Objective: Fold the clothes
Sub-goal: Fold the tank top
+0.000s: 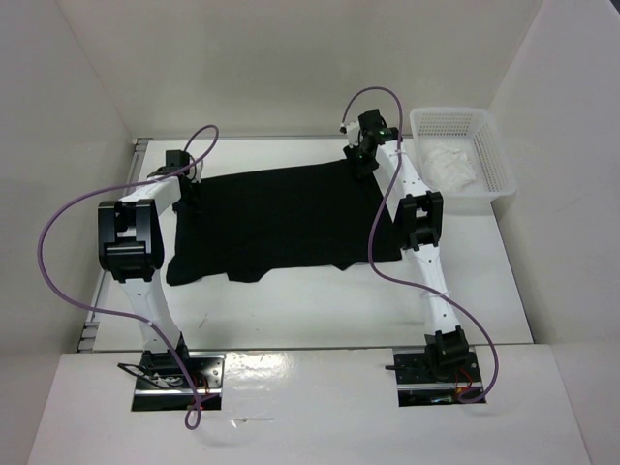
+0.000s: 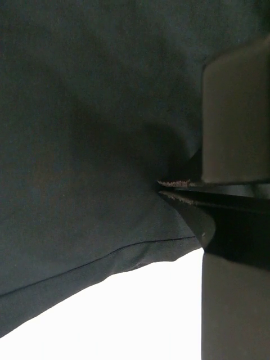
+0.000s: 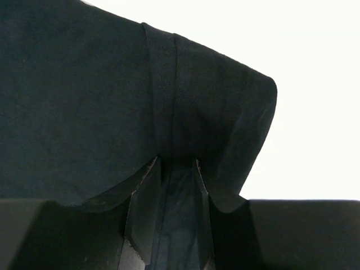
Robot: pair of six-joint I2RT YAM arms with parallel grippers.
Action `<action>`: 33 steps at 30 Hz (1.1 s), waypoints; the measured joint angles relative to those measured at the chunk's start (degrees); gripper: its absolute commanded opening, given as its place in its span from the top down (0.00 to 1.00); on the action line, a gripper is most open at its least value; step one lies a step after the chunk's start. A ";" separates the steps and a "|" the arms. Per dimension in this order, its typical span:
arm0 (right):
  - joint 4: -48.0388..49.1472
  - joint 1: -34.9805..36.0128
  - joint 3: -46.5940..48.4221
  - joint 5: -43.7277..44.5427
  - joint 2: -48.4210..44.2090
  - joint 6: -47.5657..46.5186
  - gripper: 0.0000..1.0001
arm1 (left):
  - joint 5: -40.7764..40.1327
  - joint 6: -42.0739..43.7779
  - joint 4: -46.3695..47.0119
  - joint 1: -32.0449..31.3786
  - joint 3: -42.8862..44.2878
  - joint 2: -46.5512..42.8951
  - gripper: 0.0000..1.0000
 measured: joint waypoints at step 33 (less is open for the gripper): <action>0.00 -1.95 0.04 2.21 -1.22 0.22 0.93 | 0.00 0.24 0.00 -0.11 -0.04 0.00 0.99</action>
